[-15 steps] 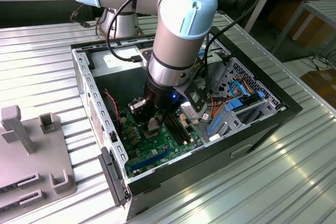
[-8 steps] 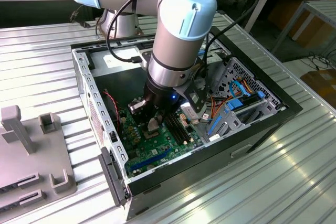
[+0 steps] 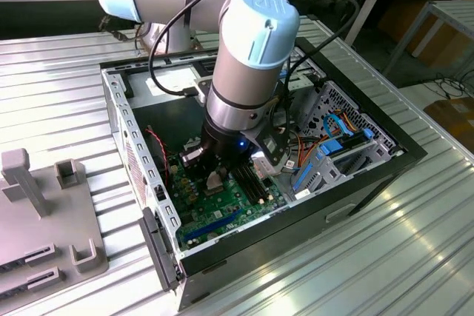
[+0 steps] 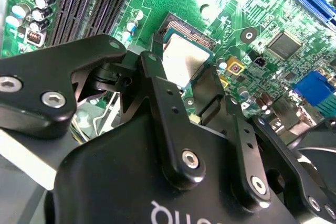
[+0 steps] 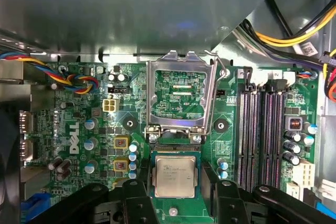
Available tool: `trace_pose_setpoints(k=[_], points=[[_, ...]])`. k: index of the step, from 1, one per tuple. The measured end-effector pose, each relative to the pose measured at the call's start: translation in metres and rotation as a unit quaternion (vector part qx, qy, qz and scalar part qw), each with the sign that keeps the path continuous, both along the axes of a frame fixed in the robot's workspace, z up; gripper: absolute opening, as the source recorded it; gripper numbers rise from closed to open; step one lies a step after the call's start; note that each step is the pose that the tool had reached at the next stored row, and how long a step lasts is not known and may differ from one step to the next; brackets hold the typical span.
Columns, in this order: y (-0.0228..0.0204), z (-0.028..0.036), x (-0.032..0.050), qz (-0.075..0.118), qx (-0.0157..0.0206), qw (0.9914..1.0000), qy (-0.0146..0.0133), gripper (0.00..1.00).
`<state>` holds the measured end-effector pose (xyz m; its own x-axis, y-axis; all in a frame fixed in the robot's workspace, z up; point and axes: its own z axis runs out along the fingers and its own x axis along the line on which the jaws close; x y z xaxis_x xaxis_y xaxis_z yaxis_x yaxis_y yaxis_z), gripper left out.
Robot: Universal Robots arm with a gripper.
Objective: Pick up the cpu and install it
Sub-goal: 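Place the cpu into insertion slot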
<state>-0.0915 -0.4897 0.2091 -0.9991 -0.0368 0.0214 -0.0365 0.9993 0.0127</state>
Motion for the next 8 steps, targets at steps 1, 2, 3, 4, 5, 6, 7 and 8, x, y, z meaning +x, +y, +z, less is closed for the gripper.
trace_pose_setpoints(k=[1, 2, 3, 4, 5, 6, 7, 8], points=[[-0.0006, -0.0002, -0.0001, 0.0, 0.0, 1.0, 0.0, 0.47], [-0.0012, -0.0004, -0.0001, 0.0, 0.0, 1.0, 0.0, 0.47], [-0.0019, -0.0005, -0.0001, 0.0, 0.0001, 1.0, 0.0, 0.47], [-0.0023, -0.0006, -0.0001, 0.0, 0.0, 1.0, 0.0, 0.47], [-0.0022, -0.002, -0.0001, 0.0, 0.0002, 1.0, -0.0001, 0.47], [-0.0022, -0.0032, -0.0001, 0.0, 0.0002, 1.0, -0.0002, 0.47], [-0.0022, -0.0061, 0.0, 0.0, 0.0003, 1.0, -0.0002, 0.47], [-0.0023, -0.007, -0.0001, 0.0, 0.0004, 1.0, -0.0002, 0.47]])
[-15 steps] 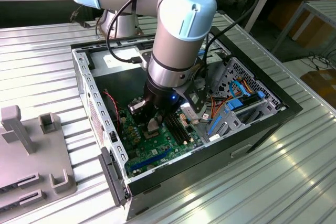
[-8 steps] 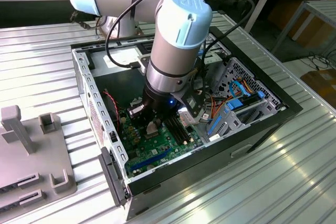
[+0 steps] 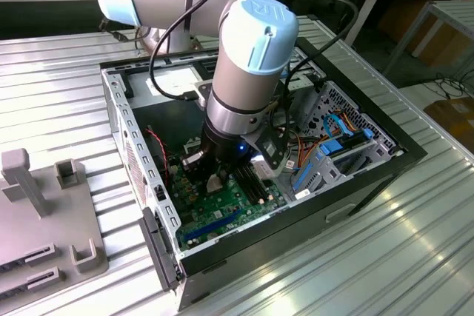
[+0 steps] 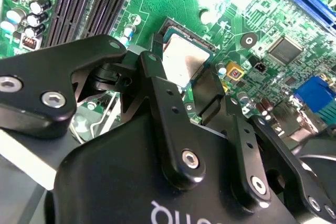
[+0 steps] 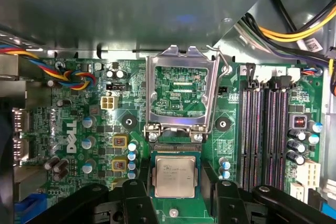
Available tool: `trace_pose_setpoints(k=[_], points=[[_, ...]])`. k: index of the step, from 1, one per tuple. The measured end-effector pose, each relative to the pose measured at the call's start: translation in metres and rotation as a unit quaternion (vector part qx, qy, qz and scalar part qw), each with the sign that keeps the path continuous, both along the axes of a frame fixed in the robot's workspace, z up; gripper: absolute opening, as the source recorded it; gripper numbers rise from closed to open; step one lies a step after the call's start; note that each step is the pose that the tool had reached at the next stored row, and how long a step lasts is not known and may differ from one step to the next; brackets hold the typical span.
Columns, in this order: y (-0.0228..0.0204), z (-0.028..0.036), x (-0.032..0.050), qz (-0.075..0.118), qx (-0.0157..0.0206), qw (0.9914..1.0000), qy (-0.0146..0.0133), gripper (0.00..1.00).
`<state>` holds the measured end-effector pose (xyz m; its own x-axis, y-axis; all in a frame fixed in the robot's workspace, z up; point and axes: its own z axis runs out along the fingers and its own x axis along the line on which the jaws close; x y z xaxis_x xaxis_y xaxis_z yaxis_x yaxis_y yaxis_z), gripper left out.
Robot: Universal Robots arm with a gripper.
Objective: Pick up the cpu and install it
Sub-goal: 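Place the cpu into insertion slot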
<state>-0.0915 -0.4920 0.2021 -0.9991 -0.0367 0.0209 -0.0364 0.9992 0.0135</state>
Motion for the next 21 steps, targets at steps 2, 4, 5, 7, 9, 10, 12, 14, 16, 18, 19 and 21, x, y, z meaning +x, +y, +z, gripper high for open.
trace_pose_setpoints(k=[2, 4, 5, 7, 9, 10, 12, 14, 16, 18, 19, 21], points=[[-0.0001, -0.0012, 0.0, 0.0, 0.0003, 1.0, 0.0001, 0.47], [-0.0001, -0.0016, 0.0, 0.0, 0.0009, 1.0, 0.0001, 0.47], [0.0, -0.0019, 0.0, 0.0, 0.0017, 1.0, 0.0001, 0.47], [0.0001, -0.0021, 0.0, 0.0, 0.0026, 1.0, 0.0, 0.47], [0.0, -0.0021, 0.0, 0.0, 0.0026, 1.0, 0.0, 0.47], [0.0, -0.0021, 0.0, 0.0, 0.0026, 1.0, 0.0001, 0.47], [0.0, -0.0021, 0.0, 0.0, 0.0026, 1.0, 0.0, 0.47], [-0.0001, -0.0026, 0.0, 0.0, 0.0026, 1.0, 0.0, 0.47], [-0.0001, -0.0032, 0.0, 0.0, 0.0026, 1.0, 0.0001, 0.47], [-0.0001, -0.0039, 0.0, 0.0, 0.0028, 1.0, 0.0002, 0.47], [0.0, -0.004, 0.0, 0.0, 0.003, 1.0, 0.0002, 0.47], [0.0, -0.0042, 0.0, 0.0, 0.0032, 0.99999, 0.0001, 0.47]])
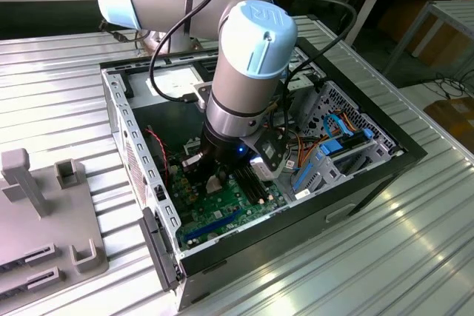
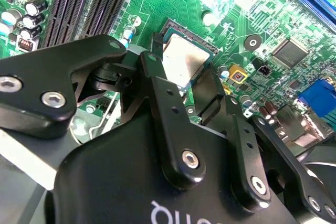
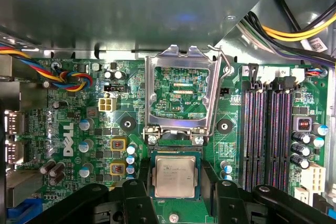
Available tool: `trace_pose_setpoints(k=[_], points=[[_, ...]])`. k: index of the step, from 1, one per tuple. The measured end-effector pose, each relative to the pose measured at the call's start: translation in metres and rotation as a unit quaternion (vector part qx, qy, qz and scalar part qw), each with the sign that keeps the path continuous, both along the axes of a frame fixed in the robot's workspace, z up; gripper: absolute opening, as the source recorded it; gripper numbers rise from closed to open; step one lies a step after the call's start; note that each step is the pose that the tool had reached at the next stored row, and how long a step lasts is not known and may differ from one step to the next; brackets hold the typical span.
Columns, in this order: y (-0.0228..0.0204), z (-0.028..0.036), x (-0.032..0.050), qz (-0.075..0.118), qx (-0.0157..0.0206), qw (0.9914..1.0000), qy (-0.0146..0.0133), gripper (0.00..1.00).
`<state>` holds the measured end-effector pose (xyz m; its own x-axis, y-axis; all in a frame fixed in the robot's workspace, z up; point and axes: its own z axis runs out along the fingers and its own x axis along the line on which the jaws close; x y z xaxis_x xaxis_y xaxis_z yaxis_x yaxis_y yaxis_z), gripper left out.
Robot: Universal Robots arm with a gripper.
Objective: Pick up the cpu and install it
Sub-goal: 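Place the cpu into insertion slot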
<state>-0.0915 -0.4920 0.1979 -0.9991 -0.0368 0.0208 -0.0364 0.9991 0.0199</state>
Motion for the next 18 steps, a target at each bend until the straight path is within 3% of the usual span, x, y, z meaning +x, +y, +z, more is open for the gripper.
trace_pose_setpoints(k=[16, 17, 18], points=[[0.0001, -0.0006, 0.0, 0.0, 0.0004, 1.0, -0.0001, 0.48], [0.0001, -0.0006, 0.0, 0.0, 0.0003, 1.0, -0.0001, 0.55], [0.0, -0.0005, 0.0001, 0.0, 0.0002, 1.0, -0.0001, 0.55]])
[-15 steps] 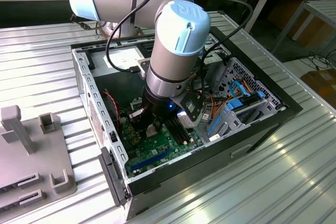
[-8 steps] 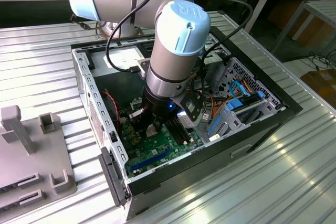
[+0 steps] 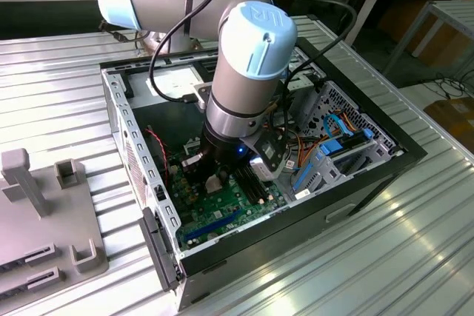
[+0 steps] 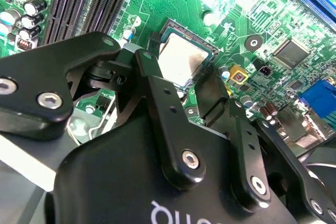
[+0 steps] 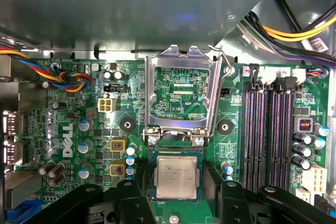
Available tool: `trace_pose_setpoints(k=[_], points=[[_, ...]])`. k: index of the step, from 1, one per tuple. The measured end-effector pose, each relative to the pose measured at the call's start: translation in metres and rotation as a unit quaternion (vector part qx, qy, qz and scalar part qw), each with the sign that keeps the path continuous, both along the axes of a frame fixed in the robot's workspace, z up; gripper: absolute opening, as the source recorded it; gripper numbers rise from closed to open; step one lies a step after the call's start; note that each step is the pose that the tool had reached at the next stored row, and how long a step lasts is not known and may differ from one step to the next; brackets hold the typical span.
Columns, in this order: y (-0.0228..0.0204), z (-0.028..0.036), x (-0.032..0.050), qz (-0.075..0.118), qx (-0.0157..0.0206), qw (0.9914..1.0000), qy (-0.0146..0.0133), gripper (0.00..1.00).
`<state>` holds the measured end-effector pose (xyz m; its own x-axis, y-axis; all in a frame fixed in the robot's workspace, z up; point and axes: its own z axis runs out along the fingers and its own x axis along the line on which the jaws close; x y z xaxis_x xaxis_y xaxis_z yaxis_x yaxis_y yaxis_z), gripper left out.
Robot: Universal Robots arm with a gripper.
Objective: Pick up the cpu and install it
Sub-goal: 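Place the cpu into insertion slot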
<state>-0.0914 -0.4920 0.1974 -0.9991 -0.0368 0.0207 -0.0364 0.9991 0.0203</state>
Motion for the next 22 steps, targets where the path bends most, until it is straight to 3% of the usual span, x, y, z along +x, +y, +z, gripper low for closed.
trace_pose_setpoints(k=[18, 22], points=[[0.0, 0.0009, -0.0018, 0.0, -0.0002, 1.0, 0.0001, 0.55], [0.0, 0.0066, -0.0019, 0.0, -0.0001, 1.0, 0.0001, 0.55]])
